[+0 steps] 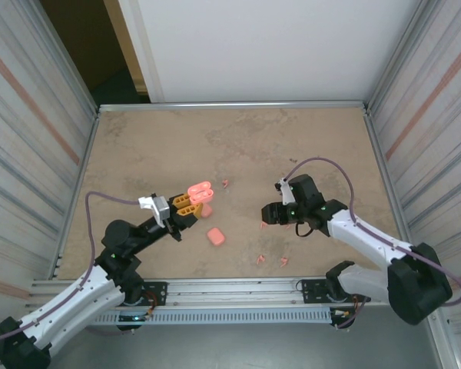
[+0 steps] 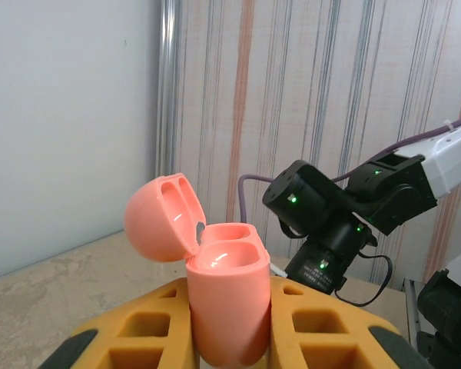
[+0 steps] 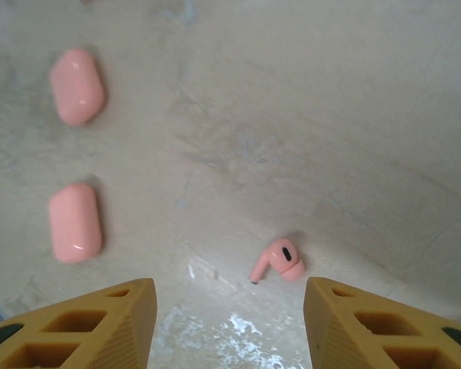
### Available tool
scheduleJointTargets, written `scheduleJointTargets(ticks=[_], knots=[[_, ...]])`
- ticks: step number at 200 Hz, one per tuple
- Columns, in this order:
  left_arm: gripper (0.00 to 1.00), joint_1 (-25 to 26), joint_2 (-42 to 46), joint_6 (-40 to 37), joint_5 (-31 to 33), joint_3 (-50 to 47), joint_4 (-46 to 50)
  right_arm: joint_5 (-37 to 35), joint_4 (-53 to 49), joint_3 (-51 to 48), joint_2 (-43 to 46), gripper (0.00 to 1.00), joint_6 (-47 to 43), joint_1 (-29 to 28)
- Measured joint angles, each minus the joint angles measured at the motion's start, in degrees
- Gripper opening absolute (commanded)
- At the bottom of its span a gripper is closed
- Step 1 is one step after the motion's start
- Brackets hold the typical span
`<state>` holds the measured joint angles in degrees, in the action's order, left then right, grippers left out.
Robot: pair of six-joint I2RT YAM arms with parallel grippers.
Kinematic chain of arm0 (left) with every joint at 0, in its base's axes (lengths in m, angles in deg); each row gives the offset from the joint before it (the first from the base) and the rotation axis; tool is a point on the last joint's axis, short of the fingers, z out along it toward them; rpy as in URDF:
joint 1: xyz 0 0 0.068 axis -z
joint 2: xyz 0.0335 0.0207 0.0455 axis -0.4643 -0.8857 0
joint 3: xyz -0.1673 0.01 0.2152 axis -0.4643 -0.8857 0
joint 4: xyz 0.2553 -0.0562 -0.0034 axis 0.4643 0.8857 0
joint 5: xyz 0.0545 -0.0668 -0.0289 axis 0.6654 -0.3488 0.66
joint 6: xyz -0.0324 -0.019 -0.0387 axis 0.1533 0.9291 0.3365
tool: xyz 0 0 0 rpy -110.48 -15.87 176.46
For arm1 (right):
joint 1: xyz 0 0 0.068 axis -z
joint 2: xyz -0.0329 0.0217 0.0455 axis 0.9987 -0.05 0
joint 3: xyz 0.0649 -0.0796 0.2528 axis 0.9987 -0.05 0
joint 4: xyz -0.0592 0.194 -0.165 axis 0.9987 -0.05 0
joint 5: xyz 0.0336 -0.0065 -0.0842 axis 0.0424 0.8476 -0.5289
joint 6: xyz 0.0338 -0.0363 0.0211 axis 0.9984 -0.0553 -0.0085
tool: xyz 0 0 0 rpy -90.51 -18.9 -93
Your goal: Insert the wireless bluetooth earbuds into the charging case
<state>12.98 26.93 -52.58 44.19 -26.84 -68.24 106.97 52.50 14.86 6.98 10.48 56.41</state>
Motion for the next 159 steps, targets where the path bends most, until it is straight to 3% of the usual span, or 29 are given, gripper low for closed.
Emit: scheduleJointTargets(ticks=[159], knots=[[0.0, 0.0, -0.1, 0.0, 0.0, 0.0, 1.1, -2.9, 3.8, 6.1, -18.8, 0.49, -1.6, -3.4]])
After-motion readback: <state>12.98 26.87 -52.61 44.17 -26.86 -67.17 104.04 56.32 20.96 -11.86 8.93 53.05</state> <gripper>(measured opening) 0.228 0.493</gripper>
